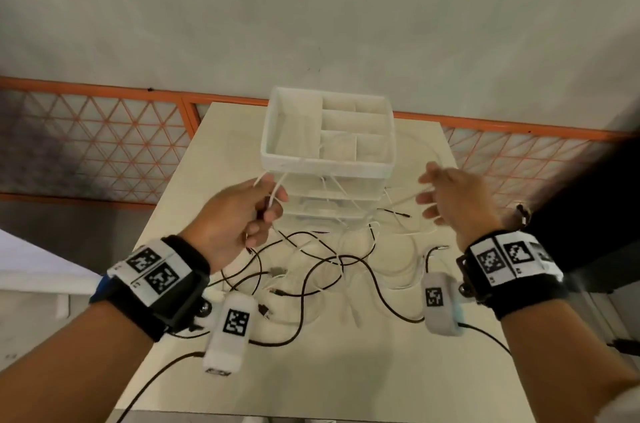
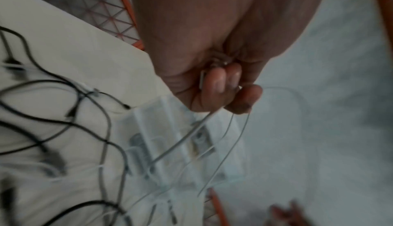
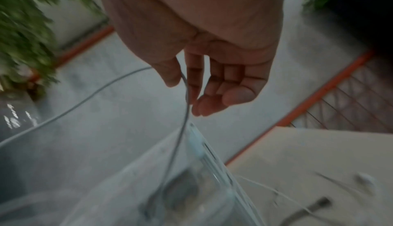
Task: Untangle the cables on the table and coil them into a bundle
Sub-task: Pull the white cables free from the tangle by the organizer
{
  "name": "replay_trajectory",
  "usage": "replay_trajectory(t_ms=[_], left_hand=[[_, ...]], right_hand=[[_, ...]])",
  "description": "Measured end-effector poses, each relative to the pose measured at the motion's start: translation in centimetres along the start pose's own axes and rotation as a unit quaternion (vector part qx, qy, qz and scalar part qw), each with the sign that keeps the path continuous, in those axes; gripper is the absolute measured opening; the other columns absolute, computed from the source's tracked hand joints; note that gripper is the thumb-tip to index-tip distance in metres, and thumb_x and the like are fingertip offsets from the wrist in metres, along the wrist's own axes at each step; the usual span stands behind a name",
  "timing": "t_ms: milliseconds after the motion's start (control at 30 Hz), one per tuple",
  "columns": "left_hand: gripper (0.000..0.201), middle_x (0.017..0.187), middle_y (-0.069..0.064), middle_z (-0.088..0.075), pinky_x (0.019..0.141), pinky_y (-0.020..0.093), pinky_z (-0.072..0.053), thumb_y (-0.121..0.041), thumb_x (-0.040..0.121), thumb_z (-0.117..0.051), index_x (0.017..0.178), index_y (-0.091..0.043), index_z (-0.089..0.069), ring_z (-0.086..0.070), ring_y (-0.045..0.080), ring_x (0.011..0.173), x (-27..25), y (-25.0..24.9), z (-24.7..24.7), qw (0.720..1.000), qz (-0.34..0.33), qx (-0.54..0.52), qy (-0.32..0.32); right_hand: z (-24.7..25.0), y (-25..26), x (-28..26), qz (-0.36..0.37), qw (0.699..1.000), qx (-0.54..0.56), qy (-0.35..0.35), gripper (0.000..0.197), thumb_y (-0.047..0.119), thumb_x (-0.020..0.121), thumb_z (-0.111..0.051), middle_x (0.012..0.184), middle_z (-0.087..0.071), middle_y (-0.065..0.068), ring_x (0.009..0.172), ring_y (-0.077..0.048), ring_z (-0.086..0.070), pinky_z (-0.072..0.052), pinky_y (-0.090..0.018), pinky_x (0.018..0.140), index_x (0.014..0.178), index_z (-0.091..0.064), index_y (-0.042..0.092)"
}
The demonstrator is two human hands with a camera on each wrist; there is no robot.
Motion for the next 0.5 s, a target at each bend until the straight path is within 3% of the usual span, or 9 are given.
replay_trajectory(t_ms=[100,233,367,433,500], left_hand=[[0.036,0.059,0.001,-0.051,0.037,0.02,-0.026,-0.034,0.104,-0.04,0.091,-0.007,-0.06,-0.029,0.009,0.04,-0.1,-0.7,-0.2,0.999,0.002,0.041,0.015],[0.037,0.062,0.004,-0.053,0.036,0.02,-0.028,-0.03,0.105,-0.04,0.087,-0.005,-0.061,-0.032,0.011,0.041,0.3,2.4,0.9,0.985,0.057,0.158,-0.029],[0.041,0.064,0.005,-0.053,0.038,0.022,-0.029,-0.031,0.103,-0.04,0.08,-0.006,-0.063,-0.036,0.012,0.044,0.6,5.0,2.0,0.94,0.104,0.318,-0.062],[0.041,0.062,0.005,-0.049,0.039,0.022,-0.028,-0.031,0.103,-0.041,0.08,-0.006,-0.063,-0.035,0.012,0.042,0.5,5.2,2.2,0.941,0.108,0.311,-0.079],[0.038,0.061,0.005,-0.048,0.037,0.021,-0.026,-0.031,0.103,-0.043,0.083,-0.005,-0.062,-0.032,0.011,0.04,0.4,4.7,2.1,0.962,0.101,0.236,-0.089]], right_hand=[[-0.2,-0.5,0.3,-0.022,0.999,0.043,-0.011,0.031,0.043,0.099,-0.053,0.066,-0.071,-0.003,0.052,-0.015,-0.058,-0.045,-0.031,0.053,0.089,-0.072,0.019],[1.9,4.5,1.0,0.078,0.986,0.131,-0.066,0.019,0.033,0.1,-0.054,0.078,-0.071,0.0,0.05,-0.012,-0.059,-0.045,-0.027,0.05,0.092,-0.068,0.023],[4.3,9.0,1.4,0.166,0.966,0.173,-0.097,0.017,0.026,0.098,-0.052,0.099,-0.076,0.001,0.057,-0.019,-0.066,-0.049,-0.026,0.049,0.101,-0.069,0.025],[4.5,9.3,1.9,0.168,0.964,0.193,-0.074,0.017,0.023,0.097,-0.052,0.109,-0.075,0.001,0.06,-0.023,-0.069,-0.049,-0.028,0.051,0.098,-0.069,0.027],[3.4,7.2,2.9,0.133,0.977,0.164,-0.024,0.018,0.02,0.097,-0.053,0.114,-0.073,0.0,0.059,-0.024,-0.068,-0.048,-0.03,0.052,0.106,-0.069,0.025]])
Point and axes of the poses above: each hand's wrist, its own x-axis towards the middle knuckle, its own z-axis out of the back of the hand, y = z × x, the point moved 5 cm from there along x, towards the middle knuckle
